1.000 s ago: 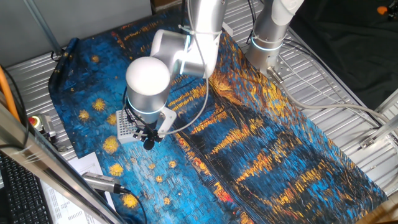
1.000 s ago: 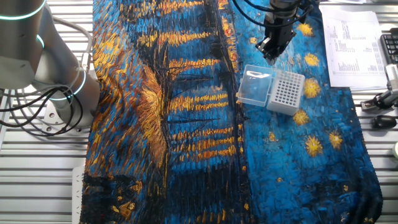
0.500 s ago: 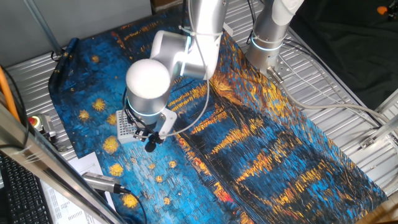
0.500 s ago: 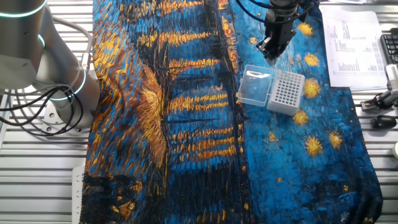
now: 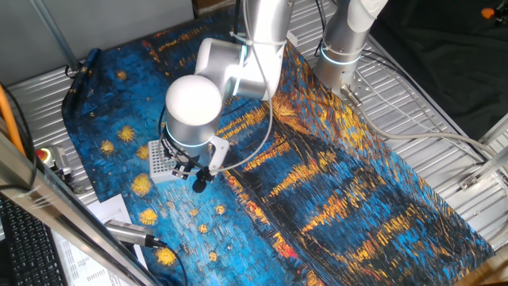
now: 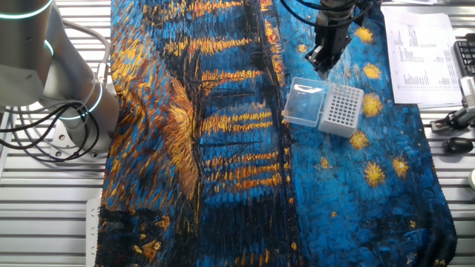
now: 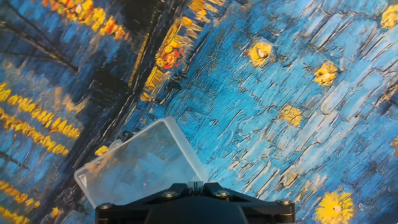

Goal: Insert a medium pipette tip into the holder for medium pipette tips

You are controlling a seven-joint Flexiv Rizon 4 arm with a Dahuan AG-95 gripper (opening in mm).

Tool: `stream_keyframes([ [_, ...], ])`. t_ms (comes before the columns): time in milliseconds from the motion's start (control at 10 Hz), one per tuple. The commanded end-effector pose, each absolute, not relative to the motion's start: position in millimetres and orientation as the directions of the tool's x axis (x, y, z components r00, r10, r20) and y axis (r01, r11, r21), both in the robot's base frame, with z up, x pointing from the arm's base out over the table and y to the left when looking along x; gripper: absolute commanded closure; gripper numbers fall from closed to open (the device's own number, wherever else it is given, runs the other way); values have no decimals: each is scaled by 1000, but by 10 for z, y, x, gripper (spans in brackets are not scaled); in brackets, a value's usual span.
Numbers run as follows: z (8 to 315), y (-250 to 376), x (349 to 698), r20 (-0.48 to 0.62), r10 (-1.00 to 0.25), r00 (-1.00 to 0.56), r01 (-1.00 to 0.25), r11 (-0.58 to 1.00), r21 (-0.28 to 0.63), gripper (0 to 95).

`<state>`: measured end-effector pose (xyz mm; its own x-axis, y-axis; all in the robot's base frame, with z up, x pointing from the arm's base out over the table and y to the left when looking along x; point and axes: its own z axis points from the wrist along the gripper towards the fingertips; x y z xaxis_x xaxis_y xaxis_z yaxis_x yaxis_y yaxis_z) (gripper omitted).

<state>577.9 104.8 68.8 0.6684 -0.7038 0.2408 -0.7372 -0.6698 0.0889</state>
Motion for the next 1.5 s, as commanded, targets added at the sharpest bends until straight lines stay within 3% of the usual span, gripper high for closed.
stream_keyframes([
  [100, 672, 1037, 5794, 246, -695, 676, -729, -680, 84, 950],
  [1500, 780, 974, 5932, 241, -668, 704, -703, -704, 100, 950],
])
